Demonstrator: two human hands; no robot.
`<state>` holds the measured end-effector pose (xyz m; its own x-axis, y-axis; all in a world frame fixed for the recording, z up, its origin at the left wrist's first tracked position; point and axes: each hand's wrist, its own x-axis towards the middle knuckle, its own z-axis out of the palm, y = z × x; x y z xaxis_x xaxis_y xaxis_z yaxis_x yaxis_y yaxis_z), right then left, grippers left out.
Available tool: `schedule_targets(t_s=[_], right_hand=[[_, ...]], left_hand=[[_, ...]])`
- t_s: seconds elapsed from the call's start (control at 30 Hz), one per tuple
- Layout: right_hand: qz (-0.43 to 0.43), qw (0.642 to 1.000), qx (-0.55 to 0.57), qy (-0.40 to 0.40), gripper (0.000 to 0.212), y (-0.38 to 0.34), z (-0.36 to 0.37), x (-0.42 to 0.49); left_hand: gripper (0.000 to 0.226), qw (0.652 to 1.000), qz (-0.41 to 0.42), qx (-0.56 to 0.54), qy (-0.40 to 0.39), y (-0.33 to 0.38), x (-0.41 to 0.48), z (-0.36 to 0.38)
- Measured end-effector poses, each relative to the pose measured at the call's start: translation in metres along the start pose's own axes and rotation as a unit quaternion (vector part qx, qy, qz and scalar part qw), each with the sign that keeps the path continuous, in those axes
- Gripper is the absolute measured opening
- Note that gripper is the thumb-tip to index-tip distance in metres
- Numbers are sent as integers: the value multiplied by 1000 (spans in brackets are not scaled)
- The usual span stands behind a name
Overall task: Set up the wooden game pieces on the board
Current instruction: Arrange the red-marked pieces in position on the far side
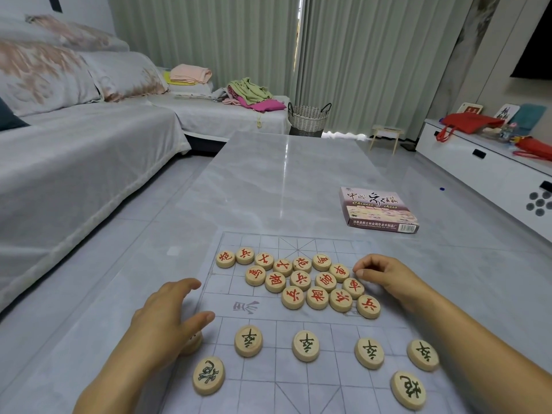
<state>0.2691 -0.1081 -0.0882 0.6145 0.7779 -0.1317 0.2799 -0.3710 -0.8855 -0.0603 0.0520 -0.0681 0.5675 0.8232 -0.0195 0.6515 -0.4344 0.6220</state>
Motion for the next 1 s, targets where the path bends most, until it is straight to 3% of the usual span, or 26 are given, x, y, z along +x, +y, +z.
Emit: schedule_targets(t_s=[0.27, 0.33, 0.43, 0.63, 0.73, 0.83, 1.0], right_hand=[[-19, 1000, 8, 6, 13, -2, 1, 1], [-60, 995, -85, -5, 10, -7, 4, 2], [-124, 957, -257, -56, 25, -21, 15, 6], [-101, 908, -382, -142, 44, -47, 21, 15], [-112, 893, -409, -150, 44, -51, 27, 16], [-149, 871, -448, -133, 36, -54, 31, 18], [-182, 922, -341, 11, 29, -73, 30, 47]], left_hand=[[53, 1000, 0, 3, -4, 1, 0, 0], [53, 1000, 0, 3, -5, 1, 0, 1], [53, 1000, 0, 1, -3, 0, 1, 1], [53, 1000, 13, 4, 2, 2, -1, 4], [51, 1000, 24, 0, 8, 6, -1, 7], [51, 999, 33, 0, 14, 9, -3, 9], [47, 998, 41, -1, 43, 10, -3, 11]])
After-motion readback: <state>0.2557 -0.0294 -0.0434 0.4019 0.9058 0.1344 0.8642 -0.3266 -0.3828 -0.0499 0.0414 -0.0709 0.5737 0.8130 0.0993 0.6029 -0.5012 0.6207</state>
